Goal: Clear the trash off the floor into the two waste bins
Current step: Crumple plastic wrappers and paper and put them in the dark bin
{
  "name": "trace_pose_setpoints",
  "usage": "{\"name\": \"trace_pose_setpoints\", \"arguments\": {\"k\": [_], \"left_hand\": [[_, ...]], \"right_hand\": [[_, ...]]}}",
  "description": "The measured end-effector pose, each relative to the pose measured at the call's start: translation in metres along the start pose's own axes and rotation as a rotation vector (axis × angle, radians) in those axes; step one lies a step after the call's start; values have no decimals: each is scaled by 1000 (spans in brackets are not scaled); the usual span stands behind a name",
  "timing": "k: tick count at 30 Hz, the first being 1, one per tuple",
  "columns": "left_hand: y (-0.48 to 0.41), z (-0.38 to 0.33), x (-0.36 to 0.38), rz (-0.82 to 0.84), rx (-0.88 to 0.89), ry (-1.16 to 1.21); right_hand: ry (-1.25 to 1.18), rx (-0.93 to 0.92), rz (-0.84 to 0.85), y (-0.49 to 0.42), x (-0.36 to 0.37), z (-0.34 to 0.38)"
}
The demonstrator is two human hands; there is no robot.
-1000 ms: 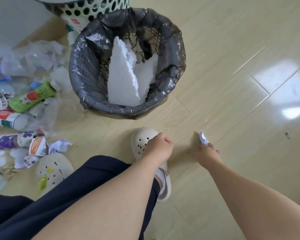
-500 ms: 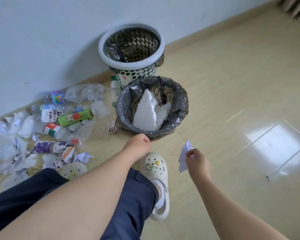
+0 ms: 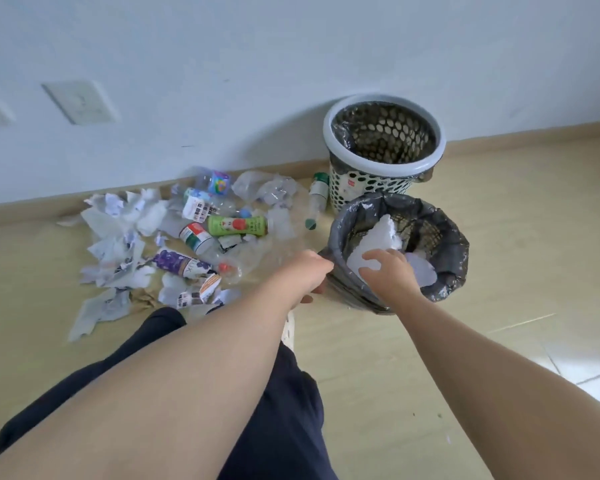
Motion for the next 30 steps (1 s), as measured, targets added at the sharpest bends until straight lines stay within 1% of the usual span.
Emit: {"name": "trace_pose_setpoints", "arguments": {"k": [3, 5, 8, 13, 16, 18, 20, 23, 25, 28, 30], "left_hand": [[-15, 7, -45, -57, 8, -61], [-24, 17, -72, -92, 5, -145], [-44, 44, -113, -126, -49, -251], [-78, 81, -164, -146, -54, -280], [-101, 116, -190, -209, -58, -207], [-114, 146, -201, -255, -91, -163], [-127, 173, -206, -282, -118, -183], [-150, 206, -201, -273, -119, -195], [-164, 219, -194, -251, -86, -228], [-175, 231, -192, -281, -44, -329], [-179, 241, -189, -286, -33, -426]], "right_hand": [[-27, -64, 62, -5, 28, 33], [-31, -92, 86, -9, 44, 53], [-4, -141, 155, -16, 79, 90], [24, -216, 323, -32, 152, 147], [49, -226, 421, -50, 205, 165], [77, -214, 480, -60, 237, 167], [130, -212, 532, -67, 265, 164], [220, -193, 574, -78, 302, 153], [311, -175, 545, -86, 314, 142], [493, -227, 488, -91, 316, 134], [550, -257, 492, -93, 320, 132]]}}
Point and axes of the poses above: each hand's wrist, its own y-axis away from the middle knuckle, its own x-axis out of the palm, z = x × y, the point moved 10 cm from there along -y, towards the middle knuckle, and after that the axes turned 4 degrees about y, right-handed, at the moved point
